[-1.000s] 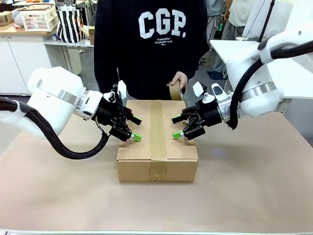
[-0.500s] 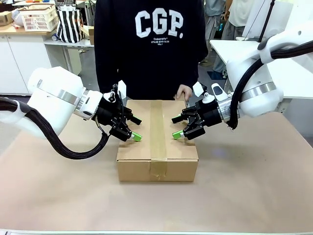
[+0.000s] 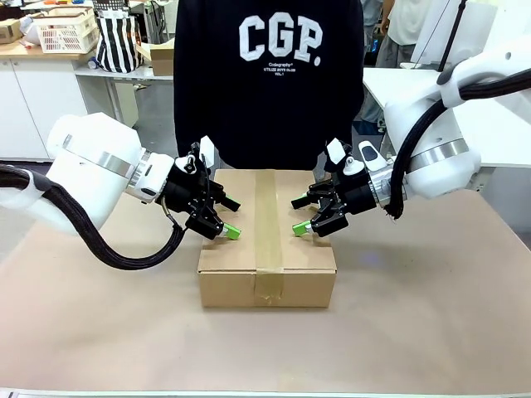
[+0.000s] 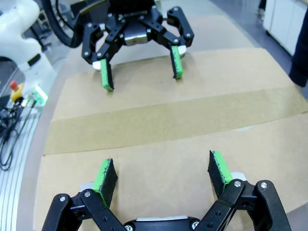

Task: Pack the gift set into the box.
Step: Press and hold the closed box until the human finishes sealing it.

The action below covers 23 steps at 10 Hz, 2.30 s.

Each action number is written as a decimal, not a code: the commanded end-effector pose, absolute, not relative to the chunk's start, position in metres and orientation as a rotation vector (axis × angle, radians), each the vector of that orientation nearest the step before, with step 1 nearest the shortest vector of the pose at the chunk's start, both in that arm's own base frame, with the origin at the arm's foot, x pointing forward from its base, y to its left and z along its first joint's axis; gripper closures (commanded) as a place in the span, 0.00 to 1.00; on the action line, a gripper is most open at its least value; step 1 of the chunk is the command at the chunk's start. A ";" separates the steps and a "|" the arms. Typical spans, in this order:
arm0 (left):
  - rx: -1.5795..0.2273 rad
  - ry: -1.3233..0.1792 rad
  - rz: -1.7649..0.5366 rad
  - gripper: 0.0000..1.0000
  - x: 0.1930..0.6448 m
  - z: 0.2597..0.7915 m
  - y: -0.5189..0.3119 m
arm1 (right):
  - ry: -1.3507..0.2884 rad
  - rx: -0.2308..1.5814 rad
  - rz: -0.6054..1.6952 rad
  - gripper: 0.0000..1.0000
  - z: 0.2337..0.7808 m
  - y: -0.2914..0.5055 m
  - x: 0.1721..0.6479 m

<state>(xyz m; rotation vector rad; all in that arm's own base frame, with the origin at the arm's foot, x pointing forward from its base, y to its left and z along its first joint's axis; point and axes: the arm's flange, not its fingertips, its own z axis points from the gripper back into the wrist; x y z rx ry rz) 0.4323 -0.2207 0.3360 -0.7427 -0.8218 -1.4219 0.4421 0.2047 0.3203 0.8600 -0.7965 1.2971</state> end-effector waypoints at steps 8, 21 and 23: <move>-1.189 -0.557 -0.976 0.00 0.393 0.473 -0.149 | -0.540 1.149 0.602 0.00 0.436 0.134 0.412; -1.149 -0.552 -0.503 0.00 0.341 0.468 -0.026 | -0.653 1.169 0.292 0.00 0.436 -0.017 0.375; -1.149 -0.552 -0.503 0.00 0.341 0.468 -0.026 | -0.653 1.169 0.292 0.00 0.436 -0.017 0.375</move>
